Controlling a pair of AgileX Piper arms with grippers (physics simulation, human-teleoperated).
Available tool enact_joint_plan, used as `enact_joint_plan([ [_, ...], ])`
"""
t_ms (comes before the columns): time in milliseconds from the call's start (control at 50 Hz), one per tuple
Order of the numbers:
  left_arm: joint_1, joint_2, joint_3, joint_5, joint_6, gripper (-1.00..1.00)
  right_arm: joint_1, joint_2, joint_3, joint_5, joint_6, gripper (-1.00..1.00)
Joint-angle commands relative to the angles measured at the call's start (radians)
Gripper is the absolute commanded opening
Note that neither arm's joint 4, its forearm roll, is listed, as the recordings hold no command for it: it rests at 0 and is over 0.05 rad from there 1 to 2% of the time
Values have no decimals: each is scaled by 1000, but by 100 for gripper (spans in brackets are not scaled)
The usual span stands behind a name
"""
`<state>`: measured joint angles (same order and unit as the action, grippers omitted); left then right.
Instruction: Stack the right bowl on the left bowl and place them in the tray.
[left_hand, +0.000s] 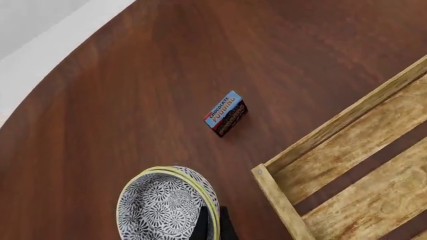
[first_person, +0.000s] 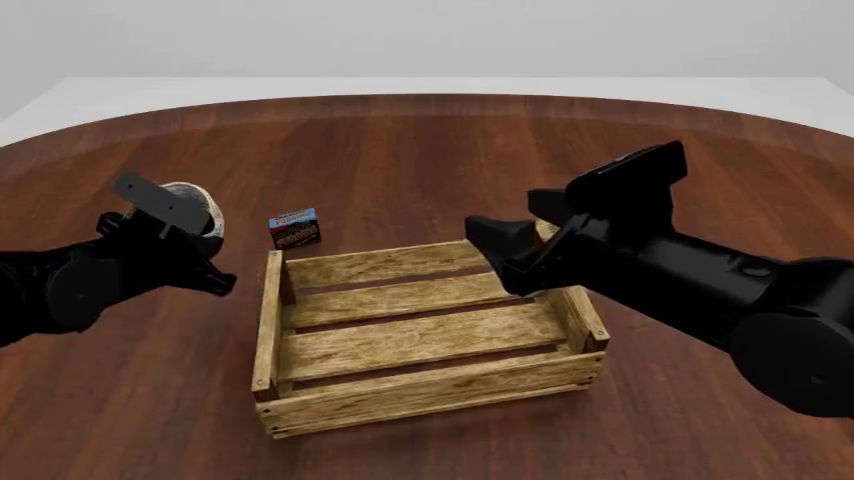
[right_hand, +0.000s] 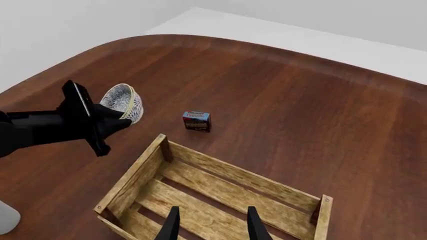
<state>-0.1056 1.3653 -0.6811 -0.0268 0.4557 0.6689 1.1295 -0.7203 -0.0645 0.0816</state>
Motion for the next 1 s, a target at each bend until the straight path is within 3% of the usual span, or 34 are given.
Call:
enact_joint_plan([
  [20,-46,-120,-13,73,14,-100,-8,-18,1,6,1,100],
  [520,-243,-230,-51,187,30,-100,-16,-41,3,17,4,100],
  [1000,-427,-145,-115,210,-5,-100,-14,-26,0,11,1,100],
])
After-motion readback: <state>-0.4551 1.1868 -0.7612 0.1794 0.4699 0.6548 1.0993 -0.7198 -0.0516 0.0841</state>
